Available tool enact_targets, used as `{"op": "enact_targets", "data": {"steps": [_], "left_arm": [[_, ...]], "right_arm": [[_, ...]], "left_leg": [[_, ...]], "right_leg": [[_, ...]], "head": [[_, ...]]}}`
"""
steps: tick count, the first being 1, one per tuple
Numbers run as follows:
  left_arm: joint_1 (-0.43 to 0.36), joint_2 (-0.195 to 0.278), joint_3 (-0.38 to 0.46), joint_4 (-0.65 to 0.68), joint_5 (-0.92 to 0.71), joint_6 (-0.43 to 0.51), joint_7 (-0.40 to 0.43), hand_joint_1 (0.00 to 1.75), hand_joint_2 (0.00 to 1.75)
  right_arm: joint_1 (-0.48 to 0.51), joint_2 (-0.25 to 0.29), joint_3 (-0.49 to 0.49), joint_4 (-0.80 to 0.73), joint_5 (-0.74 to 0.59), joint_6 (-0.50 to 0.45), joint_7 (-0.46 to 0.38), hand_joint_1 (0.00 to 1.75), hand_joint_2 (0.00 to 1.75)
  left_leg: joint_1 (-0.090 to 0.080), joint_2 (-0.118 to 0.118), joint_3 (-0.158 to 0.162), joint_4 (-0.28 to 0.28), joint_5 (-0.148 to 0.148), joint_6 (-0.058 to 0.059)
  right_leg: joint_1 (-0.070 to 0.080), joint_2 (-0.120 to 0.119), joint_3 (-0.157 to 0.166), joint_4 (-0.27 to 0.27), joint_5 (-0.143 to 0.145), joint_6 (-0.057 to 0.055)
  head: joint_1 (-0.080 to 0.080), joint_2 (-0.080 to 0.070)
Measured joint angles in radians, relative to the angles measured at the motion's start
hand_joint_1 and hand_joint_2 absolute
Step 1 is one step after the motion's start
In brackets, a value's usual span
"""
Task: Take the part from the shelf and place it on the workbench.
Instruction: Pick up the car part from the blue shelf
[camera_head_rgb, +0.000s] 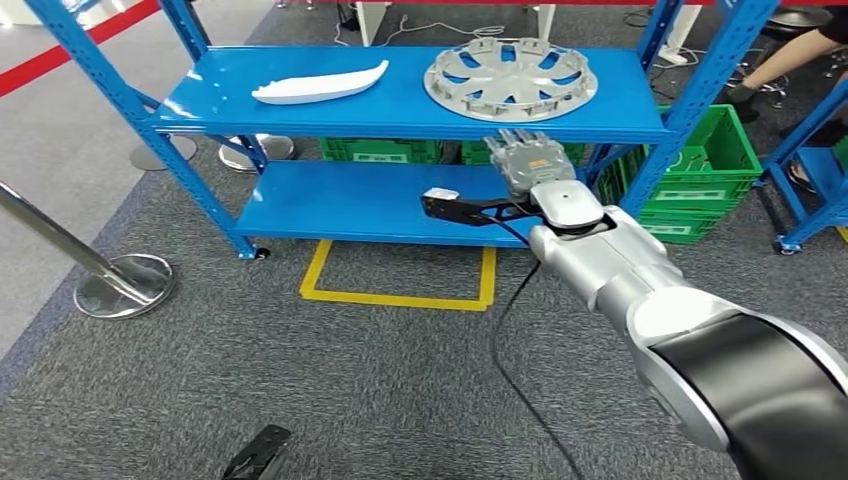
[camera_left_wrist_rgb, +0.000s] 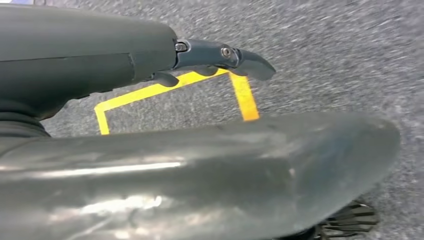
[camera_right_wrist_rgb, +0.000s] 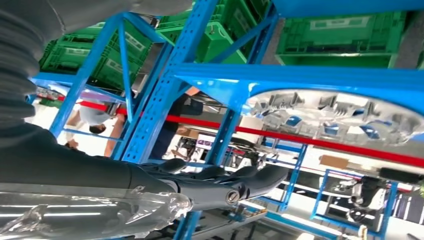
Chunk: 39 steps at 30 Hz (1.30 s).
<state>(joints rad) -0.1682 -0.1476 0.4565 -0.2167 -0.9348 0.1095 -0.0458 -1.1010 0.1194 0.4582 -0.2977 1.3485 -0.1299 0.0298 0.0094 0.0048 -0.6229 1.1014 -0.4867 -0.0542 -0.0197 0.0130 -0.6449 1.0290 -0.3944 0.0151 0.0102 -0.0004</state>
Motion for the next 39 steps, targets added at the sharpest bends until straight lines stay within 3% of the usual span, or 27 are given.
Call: {"op": "enact_targets", "data": {"steps": [2,3,4,5,7,9,12,14,17,18,19,20,22,24,26,29,30,32,33,34,35,37,39], "left_arm": [[0.001,0.0,0.001,0.0,-0.001,0.0,0.0,0.0,0.0],[0.003,0.0,0.001,0.0,-0.001,0.0,0.0,0.0,0.0],[0.005,0.0,0.001,0.0,-0.001,0.0,0.0,0.0,0.0],[0.007,0.0,0.001,0.0,-0.001,0.0,0.0,0.0,0.0],[0.007,-0.001,0.001,0.0,-0.002,0.0,0.0,0.0,0.0],[0.006,-0.003,0.002,0.001,-0.003,0.0,0.0,0.0,0.0],[0.006,-0.003,0.002,0.002,-0.004,-0.001,0.0,0.0,0.0],[0.005,-0.003,0.002,0.002,-0.005,-0.001,0.0,0.0,0.0],[0.006,-0.003,0.002,0.002,-0.005,-0.001,0.0,0.0,0.0],[0.006,-0.003,0.002,0.002,-0.005,-0.001,0.0,0.0,0.0],[0.007,-0.003,0.002,0.002,-0.005,-0.001,0.0,0.0,0.0],[0.007,-0.003,0.002,0.002,-0.006,-0.002,0.0,0.0,0.0],[0.007,-0.003,0.002,0.002,-0.006,-0.002,0.0,0.0,0.0],[0.004,-0.004,0.002,0.002,-0.007,-0.002,0.0,0.0,0.0],[0.002,-0.004,0.002,0.002,-0.007,-0.003,0.0,0.0,0.0],[-0.001,-0.004,0.002,0.002,-0.007,-0.002,0.0,0.0,0.0],[-0.002,-0.003,0.002,0.002,-0.007,-0.002,0.0,0.0,0.0],[-0.003,-0.003,0.002,0.002,-0.008,-0.002,0.0,0.0,0.0],[-0.001,-0.003,0.002,0.002,-0.008,-0.003,0.0,0.0,0.0],[0.001,-0.003,0.002,0.003,-0.008,-0.004,0.0,0.0,0.0],[0.002,-0.003,0.002,0.003,-0.008,-0.004,0.0,0.0,0.0],[0.003,-0.003,0.002,0.002,-0.008,-0.004,0.0,0.0,0.0],[0.002,-0.004,0.002,0.003,-0.008,-0.003,0.0,0.0,0.0]], "right_arm": [[0.003,0.0,0.0,0.0,0.0,0.0,0.0,0.0,1.75],[0.007,0.0,0.0,0.0,0.0,0.001,0.0,0.0,1.75],[0.011,0.0,0.0,0.0,0.0,0.0,0.0,0.0,1.75],[0.013,0.0,0.0,0.0,0.0,0.0,0.0,0.0,1.75],[0.014,0.0,0.0,0.0,0.0,0.0,0.0,0.0,1.75],[0.011,0.0,0.0,0.0,0.0,0.001,0.0,0.0,1.75],[0.011,0.0,0.0,-0.001,0.0,0.001,-0.001,0.0,1.75],[0.009,-0.001,0.0,-0.001,0.0,0.001,-0.001,0.0,1.75],[0.016,-0.001,0.0,-0.001,0.0,0.001,-0.001,0.0,1.75],[0.022,-0.002,0.0,-0.001,0.0,0.001,-0.001,0.0,1.75],[0.027,-0.003,0.0,0.0,0.0,0.001,-0.002,0.0,1.75],[0.03,-0.003,0.0,0.0,0.0,0.002,-0.002,0.0,1.75],[0.027,-0.005,0.0,0.0,0.0,0.001,-0.002,0.0,1.75],[0.018,-0.006,0.0,0.0,0.0,0.002,-0.002,0.0,1.75],[0.014,-0.007,0.0,0.0,0.0,0.002,-0.003,0.0,1.75],[0.009,-0.009,0.0,-0.002,0.0,0.001,-0.004,0.0,1.75],[0.007,-0.008,0.0,-0.003,0.0,0.001,-0.004,0.0,1.75],[0.007,-0.008,0.0,-0.002,0.001,0.003,-0.005,0.0,1.75],[0.01,-0.008,0.0,-0.002,0.001,0.004,-0.006,0.0,1.75],[0.014,-0.008,0.0,-0.002,0.001,0.005,-0.006,0.0,1.75],[0.017,-0.008,0.0,-0.002,0.001,0.005,-0.007,0.0,1.75],[0.018,-0.008,0.0,-0.002,0.001,0.006,-0.008,0.0,1.75],[0.015,-0.008,0.0,-0.002,0.001,0.008,-0.009,0.0,1.75]], "left_leg": [[0.0,0.0,-0.087,0.127,-0.04,-0.006],[0.0,0.0,-0.121,0.164,-0.043,-0.007],[0.001,-0.001,-0.137,0.166,-0.026,-0.007],[0.001,-0.001,-0.135,0.134,0.009,-0.006],[0.002,-0.001,-0.094,0.005,0.106,-0.005],[0.002,-0.002,-0.058,-0.093,0.142,0.005],[0.001,-0.004,-0.048,-0.11,0.129,0.028],[0.0,-0.005,-0.041,-0.111,0.122,0.043],[-0.005,-0.005,-0.024,-0.111,0.108,0.058],[-0.007,-0.005,-0.017,-0.111,0.101,0.061],[-0.009,-0.007,-0.007,-0.11,0.094,0.062],[-0.011,-0.008,0.003,-0.11,0.087,0.063],[-0.014,-0.01,0.026,-0.11,0.071,0.06],[-0.017,-0.01,0.037,-0.109,0.058,0.052],[-0.017,-0.008,0.038,-0.111,0.052,0.043],[-0.016,-0.007,0.03,-0.083,0.03,0.026],[-0.015,-0.007,0.009,-0.04,0.011,0.019],[-0.01,-0.007,-0.069,0.091,-0.034,0.008],[-0.007,-0.007,-0.107,0.145,-0.043,0.004],[-0.005,-0.006,-0.132,0.168,-0.033,0.002],[-0.003,-0.006,-0.138,0.154,-0.003,0.0],[0.002,-0.006,-0.1,0.036,0.09,-0.003],[0.006,-0.008,-0.049,-0.081,0.137,0.0]], "right_leg": [[0.0,0.004,0.006,0.0,-0.008,-0.005],[0.0,0.006,0.011,0.0,-0.013,-0.005],[0.0,0.009,0.016,0.0,-0.018,-0.004],[-0.001,0.011,0.023,0.0,-0.024,-0.001],[-0.002,0.014,0.038,0.001,-0.036,0.007],[0.002,0.017,0.042,0.002,-0.046,0.018],[0.003,0.017,0.044,-0.001,-0.06,0.035],[0.003,0.008,0.026,0.041,-0.086,0.04],[0.01,0.0,-0.08,0.233,-0.158,0.034],[0.013,0.0,-0.11,0.279,-0.162,0.032],[0.015,0.0,-0.125,0.288,-0.144,0.029],[0.017,0.0,-0.121,0.256,-0.107,0.026],[0.023,-0.003,-0.071,0.118,-0.013,0.015],[0.028,-0.006,-0.025,0.014,0.026,0.005],[0.031,-0.004,-0.013,-0.008,0.016,0.0],[0.022,-0.001,0.001,-0.015,0.009,-0.012],[0.019,0.0,0.007,-0.018,0.006,-0.016],[0.016,0.0,0.017,-0.018,-0.003,-0.019],[0.014,0.001,0.024,-0.018,-0.009,-0.017],[0.013,0.001,0.031,-0.018,-0.016,-0.015],[0.01,0.002,0.04,-0.018,-0.024,-0.011],[0.006,0.003,0.061,-0.018,-0.041,-0.001],[0.007,0.006,0.074,-0.015,-0.058,0.011]], "head": [[-0.001,0.0],[-0.002,0.0],[-0.002,0.0],[-0.002,0.0],[-0.003,0.0],[-0.006,0.0],[-0.008,0.0],[-0.005,0.0],[-0.002,0.0],[-0.002,0.0],[-0.002,0.0],[-0.002,0.0],[-0.002,0.0],[-0.003,0.0],[-0.004,0.0],[-0.007,0.0],[-0.01,0.0],[-0.013,0.0],[-0.013,0.0],[-0.013,0.0],[-0.013,0.0],[-0.014,0.0],[-0.018,0.0]]}}
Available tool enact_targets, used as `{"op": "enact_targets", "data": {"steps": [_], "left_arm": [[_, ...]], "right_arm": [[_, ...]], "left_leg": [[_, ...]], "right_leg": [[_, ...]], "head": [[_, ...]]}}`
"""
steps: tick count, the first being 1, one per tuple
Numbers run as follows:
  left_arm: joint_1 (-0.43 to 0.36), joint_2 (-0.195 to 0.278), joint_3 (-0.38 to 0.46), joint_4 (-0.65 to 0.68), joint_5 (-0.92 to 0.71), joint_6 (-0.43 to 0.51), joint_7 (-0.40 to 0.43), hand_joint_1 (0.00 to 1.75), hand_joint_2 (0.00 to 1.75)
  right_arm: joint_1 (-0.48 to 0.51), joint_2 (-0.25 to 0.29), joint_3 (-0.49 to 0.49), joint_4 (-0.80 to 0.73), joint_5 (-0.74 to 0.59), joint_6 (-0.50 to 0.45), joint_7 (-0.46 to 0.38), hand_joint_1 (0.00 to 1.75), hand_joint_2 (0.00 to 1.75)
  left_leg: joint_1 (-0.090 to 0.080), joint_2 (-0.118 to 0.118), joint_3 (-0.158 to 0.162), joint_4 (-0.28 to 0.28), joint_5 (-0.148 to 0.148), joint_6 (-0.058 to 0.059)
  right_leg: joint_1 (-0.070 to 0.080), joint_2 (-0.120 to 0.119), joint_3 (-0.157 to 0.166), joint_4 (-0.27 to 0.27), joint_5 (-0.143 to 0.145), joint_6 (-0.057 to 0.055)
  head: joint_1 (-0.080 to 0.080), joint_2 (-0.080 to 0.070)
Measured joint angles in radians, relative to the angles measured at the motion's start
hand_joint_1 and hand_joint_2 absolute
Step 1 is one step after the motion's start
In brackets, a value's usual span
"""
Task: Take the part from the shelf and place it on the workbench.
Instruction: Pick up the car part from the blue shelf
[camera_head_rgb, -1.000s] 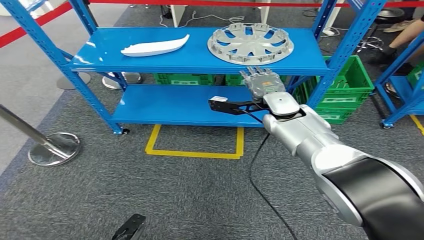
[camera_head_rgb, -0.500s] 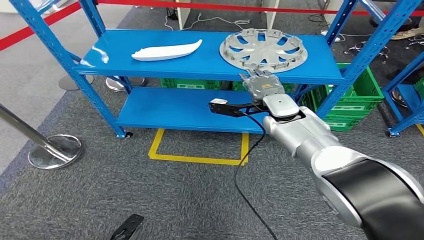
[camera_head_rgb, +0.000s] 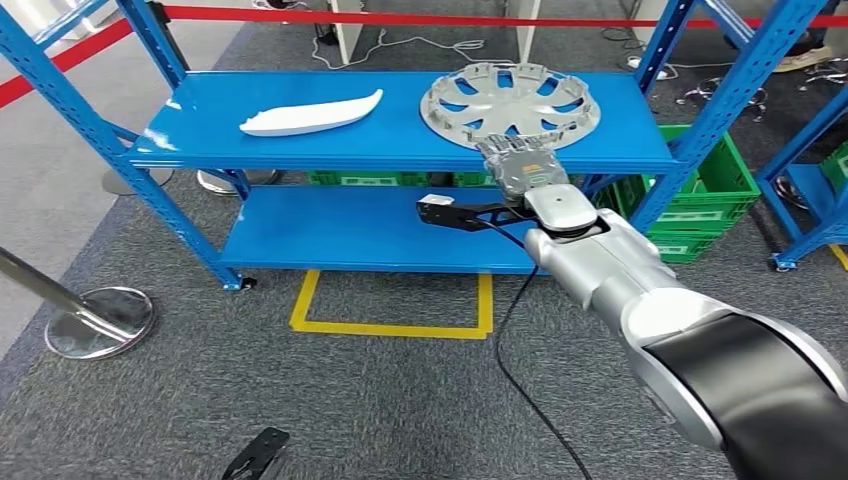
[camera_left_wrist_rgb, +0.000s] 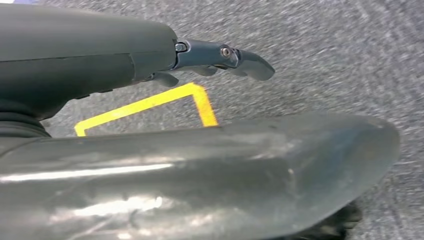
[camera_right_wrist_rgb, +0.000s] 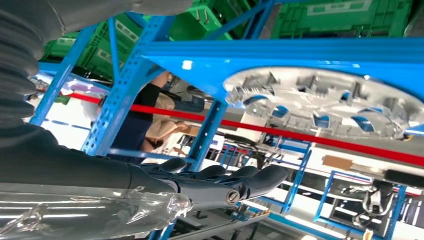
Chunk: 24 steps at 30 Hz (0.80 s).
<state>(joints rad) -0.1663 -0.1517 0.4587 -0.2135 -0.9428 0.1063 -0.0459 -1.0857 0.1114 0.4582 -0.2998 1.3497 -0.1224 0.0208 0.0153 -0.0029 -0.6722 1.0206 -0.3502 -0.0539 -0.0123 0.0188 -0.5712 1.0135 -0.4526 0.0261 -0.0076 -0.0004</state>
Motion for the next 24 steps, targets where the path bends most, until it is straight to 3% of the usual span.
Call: {"op": "enact_targets", "data": {"steps": [2,5,6,8,10,11,12,14,15,16,20,22,24], "left_arm": [[-0.001,-0.001,0.0,0.001,0.0,0.0,0.0,0.0,0.0],[-0.002,0.0,0.0,0.001,-0.001,0.0,-0.001,0.0,0.0],[-0.002,0.0,0.0,0.001,-0.002,0.001,-0.001,0.0,0.0],[-0.002,0.0,0.0,0.001,-0.003,0.001,-0.001,0.0,0.0],[0.0,0.0,0.0,0.001,-0.003,0.001,-0.001,0.0,0.0],[0.001,0.0,0.0,0.001,-0.003,0.001,-0.001,0.0,0.0],[0.002,0.001,0.0,0.001,-0.003,0.001,-0.001,0.0,0.0],[0.002,0.0,0.001,0.001,-0.003,0.001,-0.001,0.0,0.0],[0.001,0.0,0.0,0.001,-0.003,0.001,-0.001,0.0,0.0],[0.0,0.0,0.0,0.001,-0.003,0.001,-0.001,0.0,0.0],[-0.002,-0.001,0.0,0.001,-0.003,0.0,-0.001,0.0,0.0],[-0.003,-0.001,0.0,0.001,-0.003,0.0,-0.002,0.0,0.0],[-0.003,0.0,0.0,0.001,-0.003,0.0,-0.002,0.0,0.0]], "right_arm": [[-0.003,0.0,0.0,0.0,0.0,0.002,-0.001,0.0,1.75],[-0.006,0.0,0.0,-0.001,0.0,0.004,-0.002,0.0,1.75],[-0.008,0.0,0.0,-0.001,0.0,0.004,-0.003,0.0,1.75],[-0.007,0.001,0.0,-0.001,0.0,0.005,-0.003,0.0,1.75],[0.001,0.002,0.0,0.0,0.0,0.006,-0.004,0.0,1.75],[0.005,0.002,0.0,0.0,0.0,0.006,-0.004,0.0,1.75],[0.007,0.001,0.0,0.0,0.0,0.006,-0.004,0.0,1.75],[0.005,0.001,0.0,0.0,0.0,0.006,-0.004,0.0,1.75],[0.004,0.001,0.0,0.0,0.0,0.006,-0.004,0.0,1.75],[0.003,0.002,0.0,0.0,0.0,0.006,-0.004,0.0,1.75],[-0.001,0.003,0.0,-0.002,0.0,0.006,-0.003,0.0,1.75],[-0.007,0.004,0.0,-0.002,0.0,0.006,-0.003,0.0,1.75],[-0.007,0.006,0.0,-0.002,0.0,0.007,-0.003,0.0,1.75]], "left_leg": [[0.001,-0.002,0.019,-0.037,-0.012,0.016],[0.0,-0.003,0.031,-0.036,-0.027,0.041],[-0.001,-0.003,0.038,-0.036,-0.031,0.048],[-0.006,-0.004,0.048,-0.036,-0.041,0.058],[-0.011,-0.005,0.061,-0.035,-0.054,0.062],[-0.013,-0.006,0.071,-0.035,-0.061,0.062],[-0.014,-0.008,0.083,-0.035,-0.069,0.062],[-0.017,-0.009,0.108,-0.035,-0.086,0.057],[-0.017,-0.009,0.116,-0.035,-0.094,0.053],[-0.018,-0.008,0.121,-0.037,-0.101,0.047],[-0.018,-0.005,0.124,-0.015,-0.109,0.023],[-0.015,-0.004,0.077,0.066,-0.137,0.01],[-0.012,-0.004,-0.011,0.194,-0.177,0.0]], "right_leg": [[0.004,0.003,0.008,0.002,-0.009,0.012],[0.002,-0.003,0.005,0.025,-0.028,0.025],[0.002,-0.006,-0.016,0.066,-0.047,0.027],[0.003,-0.01,-0.092,0.2,-0.098,0.028],[0.004,-0.01,-0.161,0.292,-0.114,0.026],[0.005,-0.01,-0.172,0.284,-0.091,0.022],[0.007,-0.01,-0.164,0.239,-0.05,0.017],[0.014,-0.011,-0.119,0.099,0.045,0.004],[0.018,-0.012,-0.098,0.045,0.064,-0.001],[0.021,-0.012,-0.085,0.013,0.071,-0.006],[0.02,-0.011,-0.059,-0.007,0.062,-0.024],[0.016,-0.011,-0.044,-0.01,0.056,-0.031],[0.015,-0.009,-0.033,-0.01,0.043,-0.034]], "head": [[0.0,0.0],[0.008,0.0],[0.011,0.0],[0.014,0.0],[0.014,0.0],[0.014,0.0],[0.015,0.0],[0.014,0.0],[0.014,0.0],[0.014,0.0],[0.014,0.0],[0.011,0.0],[0.007,0.0]]}}
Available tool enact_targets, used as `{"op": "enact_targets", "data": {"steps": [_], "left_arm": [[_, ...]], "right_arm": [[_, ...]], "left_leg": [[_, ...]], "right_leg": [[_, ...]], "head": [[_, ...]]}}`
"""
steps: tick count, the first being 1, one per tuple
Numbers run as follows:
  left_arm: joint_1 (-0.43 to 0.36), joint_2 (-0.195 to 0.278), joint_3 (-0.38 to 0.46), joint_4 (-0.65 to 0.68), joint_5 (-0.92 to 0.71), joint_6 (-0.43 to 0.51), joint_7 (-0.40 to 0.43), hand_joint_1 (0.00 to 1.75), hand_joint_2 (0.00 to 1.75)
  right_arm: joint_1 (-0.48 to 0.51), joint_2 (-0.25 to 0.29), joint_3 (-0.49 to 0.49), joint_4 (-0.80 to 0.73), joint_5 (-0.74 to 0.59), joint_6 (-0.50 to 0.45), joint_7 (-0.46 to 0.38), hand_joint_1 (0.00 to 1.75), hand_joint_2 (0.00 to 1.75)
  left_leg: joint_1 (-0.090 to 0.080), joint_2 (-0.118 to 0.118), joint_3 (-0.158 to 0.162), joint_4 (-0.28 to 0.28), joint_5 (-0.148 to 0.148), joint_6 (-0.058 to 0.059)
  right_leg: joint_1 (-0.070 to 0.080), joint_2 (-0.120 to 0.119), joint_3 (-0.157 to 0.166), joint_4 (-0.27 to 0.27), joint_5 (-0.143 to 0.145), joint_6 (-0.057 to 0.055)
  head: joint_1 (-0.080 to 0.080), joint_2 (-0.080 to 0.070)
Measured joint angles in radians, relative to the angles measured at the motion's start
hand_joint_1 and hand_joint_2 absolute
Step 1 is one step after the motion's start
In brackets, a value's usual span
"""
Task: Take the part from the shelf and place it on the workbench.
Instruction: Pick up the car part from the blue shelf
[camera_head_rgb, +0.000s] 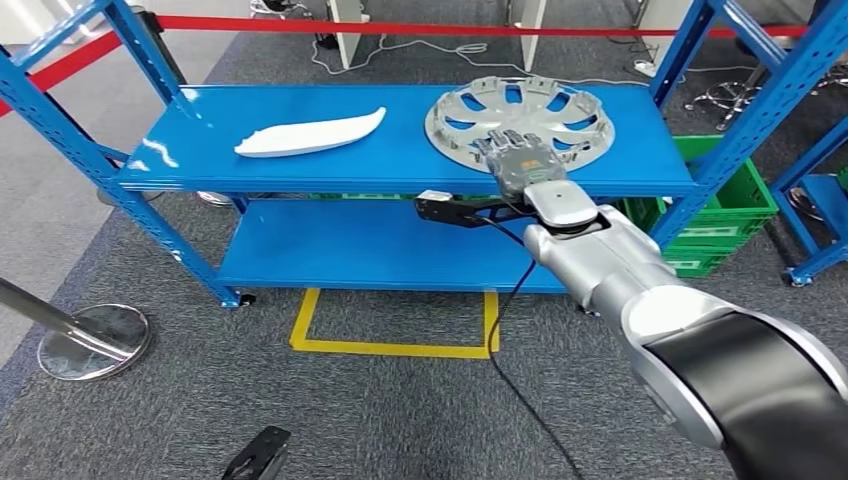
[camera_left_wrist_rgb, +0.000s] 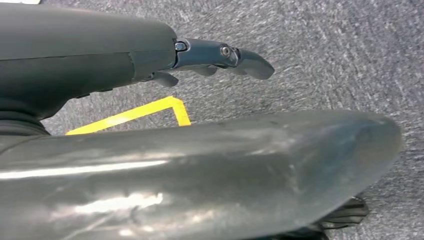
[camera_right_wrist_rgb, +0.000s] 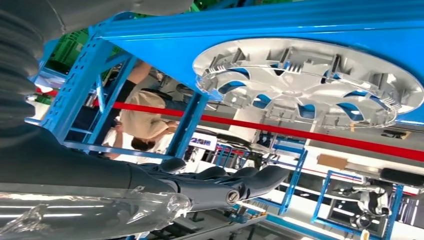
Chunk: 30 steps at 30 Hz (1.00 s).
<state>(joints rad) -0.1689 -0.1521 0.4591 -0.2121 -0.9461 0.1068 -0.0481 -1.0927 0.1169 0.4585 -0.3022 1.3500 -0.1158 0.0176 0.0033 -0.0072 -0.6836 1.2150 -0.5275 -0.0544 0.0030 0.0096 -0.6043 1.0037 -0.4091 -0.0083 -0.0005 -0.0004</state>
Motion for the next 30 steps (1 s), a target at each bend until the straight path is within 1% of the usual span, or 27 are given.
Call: {"op": "enact_targets", "data": {"steps": [1,2,3,4,5,6,7,8,9,11,12,13,14,15,16,17,18,19,21,22,23,24,26,27,28,29,30], "left_arm": [[0.002,0.0,0.0,0.0,0.0,0.0,0.0,0.0,0.0],[0.003,0.0,0.0,0.0,0.0,0.0,0.0,0.0,0.0],[0.005,0.001,0.0,0.0,0.0,0.0,0.0,0.0,0.0],[0.005,0.001,0.0,0.0,0.0,0.0,0.0,0.0,0.0],[0.006,0.001,0.0,0.0,0.0,0.0,0.0,0.0,0.0],[0.005,0.001,0.0,0.001,0.0,0.0,0.0,0.0,0.0],[0.004,0.0,0.0,0.001,0.0,0.0,0.0,0.0,0.0],[0.004,0.0,0.0,0.002,0.0,0.0,0.0,0.0,0.0],[0.003,0.0,0.0,0.002,0.0,0.0,0.0,0.0,0.0],[0.004,0.0,0.0,0.002,0.0,-0.001,0.0,0.0,0.0],[0.004,0.0,0.0,0.002,0.0,-0.001,0.0,0.0,0.0],[0.004,0.001,0.0,0.002,0.0,-0.001,0.0,0.0,0.0],[0.004,0.001,0.0,0.002,0.0,-0.001,0.0,0.0,0.0],[0.005,0.001,0.0,0.002,0.0,-0.001,0.0,0.0,0.0],[0.006,0.001,0.0,0.002,0.0,-0.001,0.0,0.0,0.0],[0.007,0.001,0.0,0.002,0.0,-0.001,0.0,0.0,0.0],[0.008,0.001,0.0,0.002,0.0,-0.001,0.0,0.0,0.0],[0.01,0.002,0.0,0.002,0.0,-0.001,0.0,0.0,0.0],[0.01,0.001,0.001,0.002,0.0,-0.001,0.0,0.0,0.0],[0.009,0.0,0.001,0.003,0.0,-0.001,0.0,0.0,0.0],[0.008,0.0,0.001,0.003,0.0,-0.001,0.0,0.0,0.0],[0.007,0.0,0.001,0.003,0.0,-0.001,0.0,0.0,0.0],[0.006,0.0,0.001,0.003,0.0,0.0,-0.003,0.0,0.0],[0.006,0.0,0.001,0.003,0.0,0.0,-0.005,0.0,0.0],[0.005,0.001,0.001,0.003,0.0,0.001,-0.008,0.0,0.0],[0.004,0.001,0.001,0.003,0.0,0.001,-0.011,0.0,0.0],[0.004,0.001,0.001,0.003,0.0,0.001,-0.012,0.0,0.0]], "right_arm": [[0.003,0.0,0.0,0.0,0.0,0.0,0.0,0.0,1.75],[0.007,0.001,0.0,0.0,0.0,0.0,0.0,0.0,1.75],[0.01,0.001,0.0,0.0,0.0,0.0,0.0,0.0,1.75],[0.011,0.001,0.0,0.0,0.0,0.0,0.0,0.0,1.75],[0.011,0.001,0.0,0.0,0.0,0.0,0.0,0.0,1.75],[0.009,0.002,0.0,0.0,0.0,0.0,0.0,0.0,1.75],[0.007,0.002,0.0,0.0,0.0,0.0,0.0,0.0,1.75],[0.005,0.002,0.0,0.0,0.0,0.001,-0.001,0.0,1.75],[0.002,0.003,0.0,0.0,0.0,0.001,-0.001,0.0,1.75],[-0.001,0.003,0.0,0.0,0.0,0.0,-0.001,0.0,1.75],[-0.003,0.003,0.0,0.0,0.0,0.0,-0.001,0.0,1.75],[-0.004,0.004,0.0,0.0,0.0,0.0,-0.001,0.0,1.75],[-0.003,0.004,0.0,0.0,0.0,0.0,-0.001,0.0,1.75],[-0.001,0.004,0.0,0.0,0.0,0.0,-0.001,0.0,1.75],[0.004,0.004,0.0,0.0,0.0,0.001,-0.001,0.0,1.75],[0.008,0.004,0.0,0.0,0.0,0.001,-0.001,0.0,1.75],[0.012,0.004,0.0,0.0,0.0,0.001,-0.001,0.0,1.75],[0.014,0.004,0.0,0.0,0.0,0.001,-0.001,0.0,1.75],[0.014,0.003,0.0,0.0,0.0,0.001,-0.001,0.0,1.75],[0.013,0.003,0.0,0.001,0.0,0.001,-0.001,0.0,1.75],[0.013,0.003,0.0,0.0,0.0,0.001,-0.002,0.0,1.75],[0.013,0.004,0.0,0.0,0.0,0.001,-0.002,0.0,1.75],[0.009,0.004,0.0,-0.001,0.0,0.001,-0.002,0.0,1.75],[0.006,0.005,0.0,-0.001,0.0,0.001,-0.003,0.0,1.75],[0.003,0.005,0.0,-0.001,0.0,0.001,-0.003,0.0,1.75],[0.002,0.006,0.0,-0.001,0.0,0.001,-0.004,0.0,1.75],[0.003,0.006,0.0,-0.001,0.0,0.001,-0.004,0.0,1.75]], "left_leg": [[0.001,0.0,-0.037,0.041,-0.008,-0.002],[0.003,0.0,-0.059,0.051,0.001,-0.003],[0.004,0.0,-0.062,0.025,0.032,-0.005],[0.007,0.001,-0.048,-0.028,0.079,-0.006],[0.01,0.002,-0.027,-0.095,0.133,-0.01],[0.012,0.004,-0.005,-0.161,0.164,-0.01],[0.013,0.006,0.011,-0.204,0.18,-0.005],[0.014,0.006,0.019,-0.228,0.18,0.003],[0.014,0.006,0.023,-0.234,0.165,0.015],[0.014,0.003,0.031,-0.231,0.16,0.035],[0.013,0.002,0.038,-0.23,0.157,0.043],[0.011,0.001,0.046,-0.23,0.154,0.05],[0.01,0.0,0.053,-0.23,0.148,0.055],[0.008,0.0,0.06,-0.23,0.141,0.058],[0.006,-0.001,0.068,-0.23,0.134,0.06],[0.004,-0.003,0.078,-0.23,0.125,0.061],[0.002,-0.005,0.09,-0.229,0.116,0.061],[0.001,-0.006,0.103,-0.229,0.106,0.06],[-0.003,-0.007,0.129,-0.229,0.084,0.055],[-0.005,-0.007,0.139,-0.229,0.074,0.051],[-0.006,-0.007,0.147,-0.23,0.066,0.046],[-0.007,-0.007,0.154,-0.228,0.062,0.041],[-0.007,-0.007,0.166,-0.224,0.054,0.031],[-0.006,-0.006,0.161,-0.207,0.046,0.025],[-0.005,-0.005,0.143,-0.174,0.03,0.019],[-0.004,-0.004,0.111,-0.12,0.007,0.014],[-0.003,-0.004,0.067,-0.055,-0.018,0.01]], "right_leg": [[0.0,0.001,0.007,0.0,-0.007,0.001],[-0.001,0.002,0.016,0.0,-0.015,0.003],[-0.003,0.003,0.027,0.001,-0.024,0.006],[-0.006,0.003,0.039,0.001,-0.033,0.01],[-0.007,0.003,0.049,0.002,-0.043,0.016],[-0.008,0.003,0.059,0.004,-0.054,0.022],[-0.007,0.003,0.065,0.004,-0.063,0.029],[-0.005,0.003,0.07,0.007,-0.069,0.036],[-0.004,0.003,0.076,0.009,-0.074,0.043],[-0.006,0.001,0.078,0.018,-0.084,0.054],[-0.007,-0.001,0.067,0.041,-0.096,0.057],[-0.008,-0.002,0.041,0.086,-0.113,0.06],[-0.008,-0.003,0.002,0.151,-0.135,0.062],[-0.007,-0.003,-0.044,0.221,-0.159,0.063],[-0.007,-0.003,-0.087,0.275,-0.176,0.063],[-0.007,-0.003,-0.117,0.299,-0.18,0.061],[-0.006,-0.003,-0.13,0.287,-0.166,0.057],[-0.004,-0.003,-0.127,0.241,-0.13,0.052],[0.003,-0.003,-0.1,0.101,-0.017,0.035],[0.007,-0.003,-0.086,0.048,0.025,0.028],[0.01,-0.002,-0.077,0.015,0.05,0.023],[0.013,-0.001,-0.071,0.001,0.055,0.019],[0.01,0.0,-0.052,-0.002,0.055,0.012],[0.008,-0.001,-0.044,-0.005,0.054,0.007],[0.006,-0.001,-0.037,-0.006,0.053,0.004],[0.005,0.0,-0.034,-0.006,0.049,0.001],[0.005,0.001,-0.033,-0.006,0.045,-0.001]], "head": [[0.0,0.0],[0.0,0.0],[0.0,0.0],[0.0,0.0],[0.0,0.0],[-0.003,0.0],[-0.005,0.0],[-0.007,0.0],[-0.009,0.0],[-0.006,0.0],[-0.003,0.0],[-0.002,0.0],[0.0,0.0],[0.001,0.0],[0.001,0.0],[0.002,0.0],[0.002,0.0],[0.003,0.0],[0.003,0.0],[0.003,0.0],[0.002,0.0],[0.002,0.0],[0.002,0.0],[0.001,0.0],[0.0,0.0],[-0.001,0.0],[-0.002,0.0]]}}
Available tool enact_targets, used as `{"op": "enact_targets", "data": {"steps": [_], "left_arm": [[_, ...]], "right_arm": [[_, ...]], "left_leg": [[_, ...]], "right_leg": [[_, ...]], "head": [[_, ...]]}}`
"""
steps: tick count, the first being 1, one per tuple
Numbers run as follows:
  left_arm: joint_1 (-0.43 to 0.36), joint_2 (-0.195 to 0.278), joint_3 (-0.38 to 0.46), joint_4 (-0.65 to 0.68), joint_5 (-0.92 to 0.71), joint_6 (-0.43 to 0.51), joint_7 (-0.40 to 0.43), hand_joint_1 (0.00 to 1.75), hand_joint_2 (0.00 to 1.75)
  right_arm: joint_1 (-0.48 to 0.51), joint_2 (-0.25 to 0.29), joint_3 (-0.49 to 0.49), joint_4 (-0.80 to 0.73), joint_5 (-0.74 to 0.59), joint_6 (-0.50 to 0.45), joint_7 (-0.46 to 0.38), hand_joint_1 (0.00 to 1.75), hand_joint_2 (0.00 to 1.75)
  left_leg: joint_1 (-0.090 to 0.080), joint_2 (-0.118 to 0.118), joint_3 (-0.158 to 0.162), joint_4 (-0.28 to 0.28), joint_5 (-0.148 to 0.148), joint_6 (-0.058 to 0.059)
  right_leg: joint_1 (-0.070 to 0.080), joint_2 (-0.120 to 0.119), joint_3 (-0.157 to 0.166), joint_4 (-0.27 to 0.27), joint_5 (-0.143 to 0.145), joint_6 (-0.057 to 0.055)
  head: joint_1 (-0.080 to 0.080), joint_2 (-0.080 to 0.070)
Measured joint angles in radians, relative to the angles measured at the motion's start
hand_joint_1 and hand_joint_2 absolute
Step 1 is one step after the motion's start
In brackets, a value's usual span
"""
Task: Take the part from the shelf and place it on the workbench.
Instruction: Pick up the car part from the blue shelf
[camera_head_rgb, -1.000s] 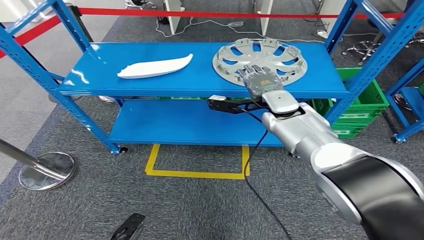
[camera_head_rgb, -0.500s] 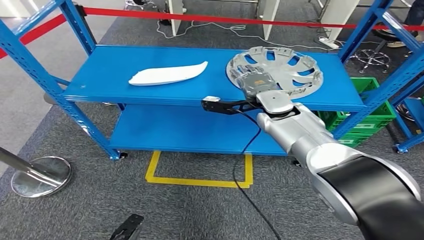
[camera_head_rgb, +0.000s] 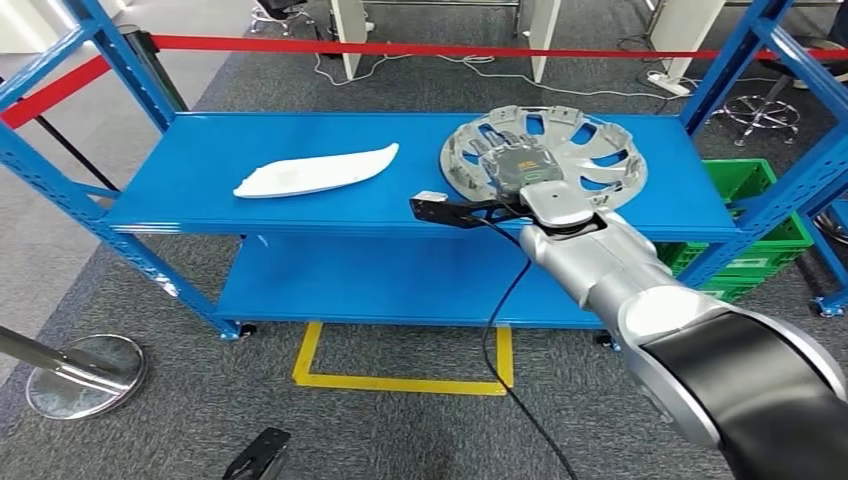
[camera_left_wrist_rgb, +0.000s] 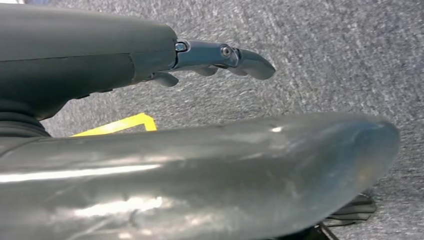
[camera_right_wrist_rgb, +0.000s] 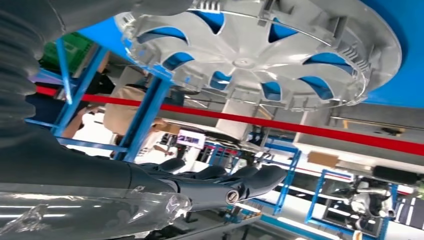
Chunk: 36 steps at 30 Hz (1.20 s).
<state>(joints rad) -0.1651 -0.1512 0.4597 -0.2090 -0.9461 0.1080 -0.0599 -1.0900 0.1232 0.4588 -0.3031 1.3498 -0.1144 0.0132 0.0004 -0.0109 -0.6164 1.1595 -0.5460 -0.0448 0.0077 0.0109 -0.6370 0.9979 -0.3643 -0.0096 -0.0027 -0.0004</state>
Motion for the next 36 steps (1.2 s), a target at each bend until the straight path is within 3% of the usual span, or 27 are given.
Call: {"op": "enact_targets", "data": {"steps": [2,3,4,6,8,10,13,15,17,21,25,29,36], "left_arm": [[0.002,0.0,0.0,0.0,0.0,0.0,0.0,0.0,0.0],[0.003,0.0,0.0,0.0,-0.001,0.0,0.0,0.0,0.0],[0.004,0.0,0.0,0.0,-0.002,0.0,0.0,0.0,0.0],[0.004,0.0,0.0,0.0,-0.007,-0.002,0.0,0.0,0.0],[0.002,-0.002,0.0,0.001,-0.014,-0.006,0.0,0.0,0.0],[0.002,-0.005,0.0,0.001,-0.018,-0.01,0.0,0.0,0.0],[0.0,-0.008,0.0,0.001,-0.023,-0.013,0.0,0.0,0.0],[-0.001,-0.009,0.0,0.001,-0.029,-0.015,0.002,0.0,0.0],[-0.002,-0.009,0.0,0.001,-0.036,-0.017,0.005,0.0,0.0],[-0.004,-0.009,0.0,0.001,-0.048,-0.023,0.013,0.0,0.0],[-0.007,-0.01,0.0,0.001,-0.06,-0.032,0.017,0.0,0.0],[-0.013,-0.015,0.0,0.001,-0.069,-0.035,0.018,0.0,0.0],[-0.009,-0.017,0.003,0.001,-0.075,-0.031,0.018,0.0,0.0]], "right_arm": [[0.009,0.001,0.0,0.0,0.0,0.001,-0.001,0.0,1.75],[0.013,0.001,0.0,0.0,0.0,0.004,0.0,0.0,1.75],[0.016,0.001,0.0,0.001,0.0,0.011,0.002,0.0,1.75],[0.018,0.001,0.0,0.001,0.0,0.043,0.015,0.0,1.75],[0.02,0.001,0.0,0.004,0.0,0.086,0.036,0.0,1.75],[0.028,0.001,0.0,0.008,0.0,0.116,0.051,0.0,1.75],[0.037,0.001,0.0,0.014,0.001,0.148,0.071,0.0,1.75],[0.039,0.0,0.0,0.018,0.004,0.196,0.096,0.0,1.75],[0.044,-0.002,0.0,0.023,0.007,0.266,0.121,0.0,1.75],[0.059,-0.007,-0.001,0.035,0.003,0.42,0.162,0.0,1.75],[0.071,-0.019,-0.007,0.047,-0.004,0.516,0.21,0.0,1.75],[0.092,-0.034,-0.015,0.055,-0.013,0.529,0.242,0.0,1.75],[0.113,-0.056,-0.037,0.056,-0.017,0.407,0.235,0.0,1.75]], "left_leg": [[0.002,0.0,-0.078,0.089,-0.024,-0.005],[0.002,0.0,-0.095,0.087,-0.005,-0.006],[0.003,0.0,-0.093,0.05,0.037,-0.007],[0.006,0.002,-0.061,-0.077,0.141,-0.01],[0.008,0.004,-0.037,-0.165,0.184,-0.001],[0.008,0.003,-0.032,-0.181,0.182,0.012],[0.008,-0.001,-0.032,-0.181,0.187,0.015],[0.007,-0.002,-0.032,-0.181,0.185,0.02],[0.006,-0.002,-0.031,-0.181,0.183,0.024],[0.004,-0.002,-0.031,-0.181,0.182,0.028],[0.003,-0.001,-0.03,-0.181,0.183,0.029],[0.004,0.0,-0.028,-0.181,0.183,0.029],[0.006,-0.001,-0.025,-0.182,0.184,0.028]], "right_leg": [[0.0,0.002,0.006,0.0,-0.01,0.0],[0.0,0.003,0.011,0.001,-0.015,0.001],[-0.001,0.004,0.018,0.001,-0.021,0.003],[-0.001,0.004,0.031,0.003,-0.034,0.011],[0.003,0.005,0.031,0.007,-0.045,0.021],[0.007,0.005,0.027,0.01,-0.052,0.02],[0.008,0.003,0.031,0.006,-0.053,0.007],[0.008,0.002,0.035,0.0,-0.053,0.007],[0.007,0.001,0.038,-0.005,-0.052,0.012],[0.004,0.001,0.04,-0.01,-0.052,0.037],[0.003,0.003,0.039,-0.009,-0.051,0.04],[0.003,0.003,0.039,-0.007,-0.051,0.04],[0.006,0.003,0.042,-0.004,-0.052,0.038]], "head": [[0.0,0.0],[0.0,0.0],[0.001,0.0],[0.0,0.0],[-0.002,0.0],[-0.002,0.0],[-0.001,0.0],[-0.001,0.0],[-0.001,0.0],[-0.001,0.0],[-0.002,0.0],[-0.002,0.0],[-0.002,0.0]]}}
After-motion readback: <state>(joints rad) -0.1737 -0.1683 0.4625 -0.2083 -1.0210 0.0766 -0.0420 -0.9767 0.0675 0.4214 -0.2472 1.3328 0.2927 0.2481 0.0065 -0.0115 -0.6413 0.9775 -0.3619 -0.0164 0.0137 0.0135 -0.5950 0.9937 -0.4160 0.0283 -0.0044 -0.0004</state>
